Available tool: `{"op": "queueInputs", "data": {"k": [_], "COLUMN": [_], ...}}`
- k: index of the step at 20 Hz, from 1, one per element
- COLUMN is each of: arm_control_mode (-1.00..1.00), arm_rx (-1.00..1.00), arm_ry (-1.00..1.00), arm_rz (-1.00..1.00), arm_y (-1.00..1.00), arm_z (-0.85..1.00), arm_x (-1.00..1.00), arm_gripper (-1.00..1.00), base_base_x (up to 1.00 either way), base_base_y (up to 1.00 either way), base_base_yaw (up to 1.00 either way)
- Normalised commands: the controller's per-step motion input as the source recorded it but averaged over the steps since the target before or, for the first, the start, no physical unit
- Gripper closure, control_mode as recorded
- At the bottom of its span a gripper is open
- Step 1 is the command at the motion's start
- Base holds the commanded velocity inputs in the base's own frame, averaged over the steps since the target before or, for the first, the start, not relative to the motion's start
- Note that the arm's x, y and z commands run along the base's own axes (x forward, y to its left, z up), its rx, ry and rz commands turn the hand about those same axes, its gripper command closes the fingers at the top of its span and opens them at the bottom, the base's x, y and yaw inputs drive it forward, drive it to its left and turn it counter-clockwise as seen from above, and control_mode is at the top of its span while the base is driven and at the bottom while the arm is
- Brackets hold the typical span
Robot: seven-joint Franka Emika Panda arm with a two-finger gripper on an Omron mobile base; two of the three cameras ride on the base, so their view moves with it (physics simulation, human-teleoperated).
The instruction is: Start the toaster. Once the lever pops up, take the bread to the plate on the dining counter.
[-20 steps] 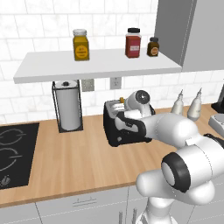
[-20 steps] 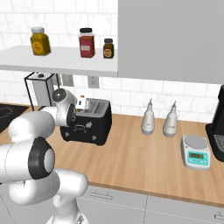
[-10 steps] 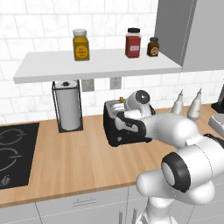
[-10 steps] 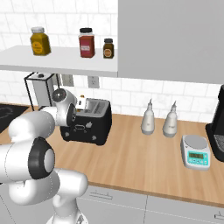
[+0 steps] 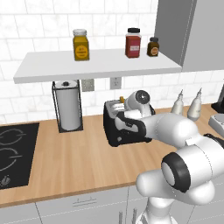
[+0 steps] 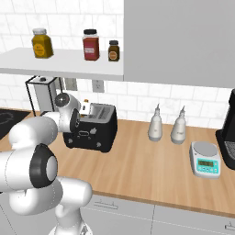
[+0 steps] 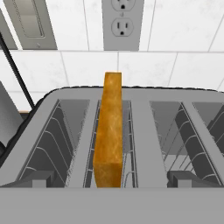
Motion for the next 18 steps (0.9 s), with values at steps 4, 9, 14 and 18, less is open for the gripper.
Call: {"op": "queueInputs", "data": {"k": [4,9,14,18], "arm_control_mode": [-1.0,-1.0,-1.0,-1.0], "arm_rx": [0.0,0.0,0.0,0.0], "arm_ry": [0.0,0.0,0.0,0.0], "arm_rz": [0.0,0.0,0.0,0.0], "arm_y": [0.0,0.0,0.0,0.0], "arm_z": [0.0,0.0,0.0,0.0], "arm_x": [0.0,0.0,0.0,0.0], "arm_gripper": [-1.0,-1.0,-1.0,-1.0], "base_base_x": [0.0,0.0,0.0,0.0], "base_base_y": [0.0,0.0,0.0,0.0], "base_base_yaw": [0.0,0.0,0.0,0.0]}}
